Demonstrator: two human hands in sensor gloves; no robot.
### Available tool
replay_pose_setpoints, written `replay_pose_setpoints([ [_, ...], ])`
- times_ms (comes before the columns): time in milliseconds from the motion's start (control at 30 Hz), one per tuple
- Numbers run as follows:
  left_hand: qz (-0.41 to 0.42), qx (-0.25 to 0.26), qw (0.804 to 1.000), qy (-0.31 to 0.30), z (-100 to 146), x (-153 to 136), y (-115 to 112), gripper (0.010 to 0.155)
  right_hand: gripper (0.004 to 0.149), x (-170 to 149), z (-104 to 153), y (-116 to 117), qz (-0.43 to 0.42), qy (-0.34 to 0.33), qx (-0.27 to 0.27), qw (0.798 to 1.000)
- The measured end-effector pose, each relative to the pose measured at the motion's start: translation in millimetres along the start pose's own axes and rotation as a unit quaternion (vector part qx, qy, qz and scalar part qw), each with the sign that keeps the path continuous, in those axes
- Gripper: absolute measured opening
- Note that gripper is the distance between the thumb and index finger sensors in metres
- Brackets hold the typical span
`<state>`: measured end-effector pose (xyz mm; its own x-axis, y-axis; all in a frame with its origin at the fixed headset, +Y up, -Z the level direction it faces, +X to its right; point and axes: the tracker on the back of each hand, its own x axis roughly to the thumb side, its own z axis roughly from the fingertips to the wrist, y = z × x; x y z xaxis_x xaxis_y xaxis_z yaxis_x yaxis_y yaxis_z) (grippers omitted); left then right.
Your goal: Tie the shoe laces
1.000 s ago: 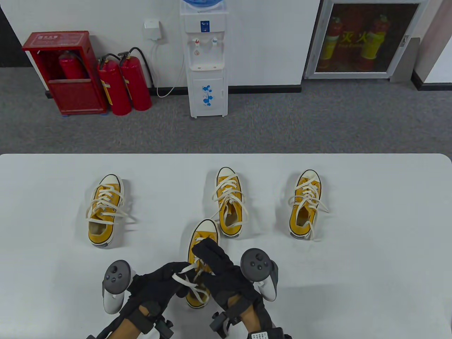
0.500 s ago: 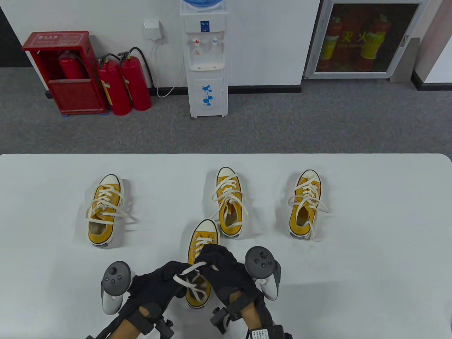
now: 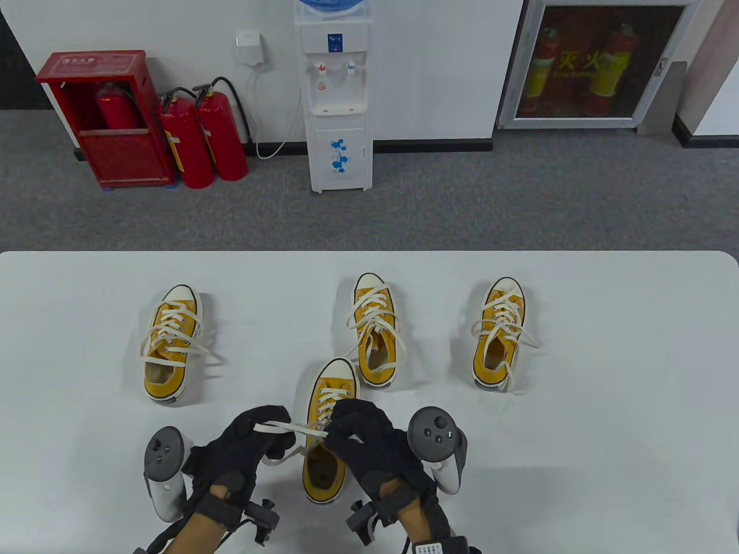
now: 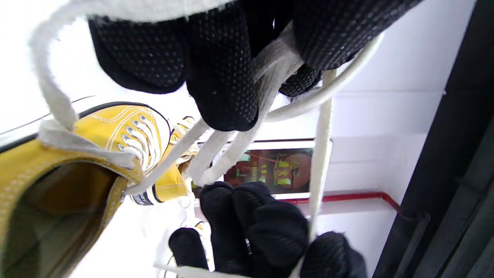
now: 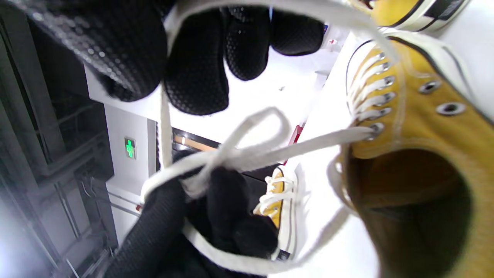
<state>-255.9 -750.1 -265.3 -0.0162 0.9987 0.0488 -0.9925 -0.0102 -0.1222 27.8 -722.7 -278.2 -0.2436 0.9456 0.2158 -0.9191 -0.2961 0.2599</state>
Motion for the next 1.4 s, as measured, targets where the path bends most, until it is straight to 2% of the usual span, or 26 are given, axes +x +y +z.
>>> replay_pose_setpoints([
  [200, 0.091, -0.026, 0.995, 0.020, -2, -6, 0, 0.043, 0.041, 0, 0, 8, 0.060, 0.006, 0.017, 0.998],
  [400, 0.132, -0.061, 0.989, 0.022, -3, -8, -5, 0.041, 0.041, -5, -1, 13, 0.091, 0.018, 0.029, 0.995],
  [767, 0.147, -0.070, 0.986, 0.034, -2, -10, -8, 0.040, 0.042, -7, 0, 19, 0.158, 0.021, 0.041, 0.986],
  [867, 0.141, -0.069, 0.987, 0.031, -2, -10, -8, 0.040, 0.049, -7, -1, 17, 0.177, 0.020, 0.047, 0.983],
  [1033, 0.141, -0.066, 0.987, 0.025, -3, -8, -6, 0.040, 0.059, -10, -3, 5, 0.145, 0.023, 0.041, 0.988],
  [1200, 0.131, -0.078, 0.988, 0.014, -3, -6, -8, 0.040, 0.060, -16, -3, -9, 0.082, 0.031, 0.006, 0.996],
  [1267, 0.123, -0.088, 0.988, 0.006, -3, -4, -9, 0.040, 0.059, -15, -2, -8, 0.088, 0.039, -0.012, 0.995],
  [1400, 0.101, -0.110, 0.989, -0.011, -3, 0, -14, 0.040, 0.064, -13, -5, 5, 0.130, 0.029, 0.021, 0.991],
])
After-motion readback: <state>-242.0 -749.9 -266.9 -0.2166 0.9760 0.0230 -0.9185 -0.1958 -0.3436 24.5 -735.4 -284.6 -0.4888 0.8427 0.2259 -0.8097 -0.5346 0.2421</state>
